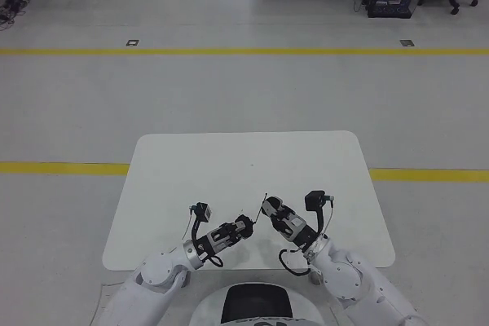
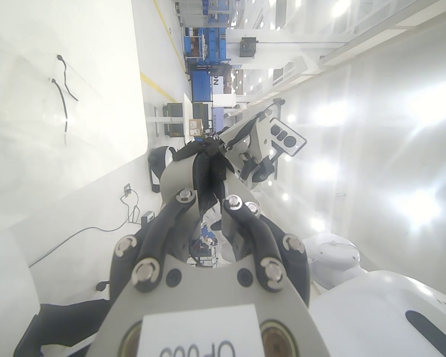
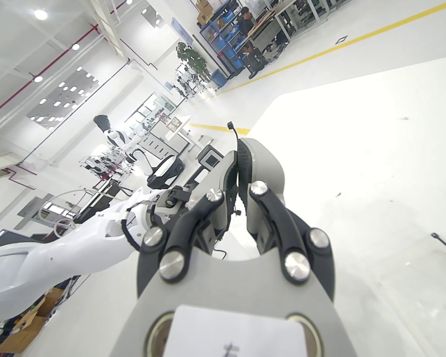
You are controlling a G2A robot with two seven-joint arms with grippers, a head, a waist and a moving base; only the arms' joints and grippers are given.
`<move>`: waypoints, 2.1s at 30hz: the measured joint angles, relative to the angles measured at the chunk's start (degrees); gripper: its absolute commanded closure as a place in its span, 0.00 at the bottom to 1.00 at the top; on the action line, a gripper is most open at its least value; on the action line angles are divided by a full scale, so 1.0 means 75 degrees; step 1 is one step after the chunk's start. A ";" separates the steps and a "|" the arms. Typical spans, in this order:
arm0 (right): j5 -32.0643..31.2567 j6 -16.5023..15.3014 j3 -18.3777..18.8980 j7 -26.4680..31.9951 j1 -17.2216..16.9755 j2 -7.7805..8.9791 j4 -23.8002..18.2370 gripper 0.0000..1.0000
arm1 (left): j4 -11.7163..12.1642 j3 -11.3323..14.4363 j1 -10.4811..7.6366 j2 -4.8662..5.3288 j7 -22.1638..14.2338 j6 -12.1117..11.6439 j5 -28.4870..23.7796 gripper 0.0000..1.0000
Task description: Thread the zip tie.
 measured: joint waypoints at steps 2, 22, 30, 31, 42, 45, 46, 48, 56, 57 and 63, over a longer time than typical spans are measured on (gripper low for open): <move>-0.0025 0.0012 0.0006 -0.0001 -0.0004 -0.0006 -0.0003 1.00 | 0.0000 0.0000 0.0000 0.0000 0.0000 0.0000 0.0000 1.00; -0.0108 -0.0006 0.0009 -0.0130 -0.0065 -0.0017 -0.0081 1.00 | 0.0000 0.0000 0.0000 0.0000 0.0000 0.0000 0.0000 1.00; -0.0141 -0.0006 0.0011 -0.0142 -0.0080 -0.0006 -0.0080 1.00 | 0.0000 0.0000 0.0000 0.0000 0.0000 0.0000 0.0000 1.00; -0.0142 -0.0006 0.0010 -0.0138 -0.0079 -0.0006 -0.0076 1.00 | 0.0000 0.0000 0.0000 0.0000 0.0000 0.0000 0.0000 1.00; -0.0244 -0.0005 0.0007 -0.0073 -0.0060 -0.0015 -0.0024 1.00 | 0.0000 0.0000 0.0000 0.0000 0.0000 0.0000 0.0000 1.00; -0.0281 0.0016 0.0006 -0.0059 -0.0062 -0.0023 -0.0014 1.00 | 0.0000 0.0000 0.0000 0.0000 0.0000 0.0000 0.0000 1.00; -0.0290 0.0025 0.0007 -0.0051 -0.0063 -0.0026 -0.0014 1.00 | 0.0000 0.0000 0.0000 0.0000 0.0000 0.0000 0.0000 1.00; -0.0306 0.0037 0.0011 -0.0035 -0.0066 -0.0029 -0.0016 1.00 | 0.0000 0.0000 0.0000 0.0000 0.0000 0.0000 0.0000 1.00; -0.0446 0.0140 0.0069 -0.0036 -0.0132 -0.0037 -0.0017 1.00 | 0.0000 0.0000 0.0000 0.0000 0.0000 0.0000 0.0000 1.00; -0.0454 0.0151 0.0083 -0.0040 -0.0144 -0.0036 -0.0015 1.00 | 0.0000 0.0000 0.0000 0.0000 0.0000 0.0000 0.0000 1.00; -0.0518 0.0233 0.0193 -0.0027 -0.0204 -0.0030 -0.0002 1.00 | 0.0000 0.0000 0.0000 0.0000 0.0000 0.0000 0.0000 1.00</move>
